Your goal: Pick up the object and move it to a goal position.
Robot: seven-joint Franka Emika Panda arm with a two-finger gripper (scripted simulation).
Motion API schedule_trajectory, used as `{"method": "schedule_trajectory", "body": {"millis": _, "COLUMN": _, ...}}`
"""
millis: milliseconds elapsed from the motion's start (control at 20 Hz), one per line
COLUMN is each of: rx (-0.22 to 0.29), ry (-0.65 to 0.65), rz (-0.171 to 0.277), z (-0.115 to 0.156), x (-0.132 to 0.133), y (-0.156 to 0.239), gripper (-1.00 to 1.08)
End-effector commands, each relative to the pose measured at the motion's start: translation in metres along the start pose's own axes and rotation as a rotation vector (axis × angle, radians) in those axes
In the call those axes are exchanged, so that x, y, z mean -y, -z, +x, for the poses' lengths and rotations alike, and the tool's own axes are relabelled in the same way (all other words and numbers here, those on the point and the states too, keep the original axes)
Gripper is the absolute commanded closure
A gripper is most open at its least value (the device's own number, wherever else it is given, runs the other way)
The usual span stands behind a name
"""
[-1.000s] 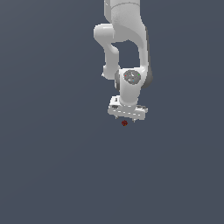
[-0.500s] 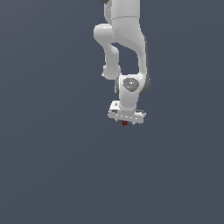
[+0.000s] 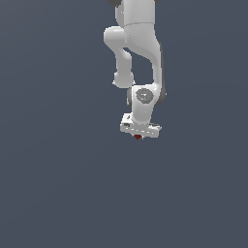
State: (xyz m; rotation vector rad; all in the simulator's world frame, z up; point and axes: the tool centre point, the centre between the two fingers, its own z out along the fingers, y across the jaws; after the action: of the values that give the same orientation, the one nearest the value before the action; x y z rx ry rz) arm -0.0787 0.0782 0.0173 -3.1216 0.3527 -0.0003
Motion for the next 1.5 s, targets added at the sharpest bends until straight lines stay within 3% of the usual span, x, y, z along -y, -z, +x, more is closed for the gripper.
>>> {"method": "schedule_trajectory", "body": {"millis": 0, "rx": 0.000, "ry": 0.000, "rz": 0.000, "z": 0.000, "x": 0.000, "y": 0.000, "gripper": 1.08}}
{"method": "schedule_trajectory", "body": {"millis": 750, "rx": 0.000, "ry": 0.000, "rz": 0.000, "z": 0.004, "x": -0.014, "y": 0.025, "gripper": 1.08}}
{"method": "schedule_trajectory", "body": {"millis": 1450, "rx": 0.000, "ry": 0.000, "rz": 0.002, "z": 0.023, "x": -0.078, "y": 0.143, "gripper": 1.08}}
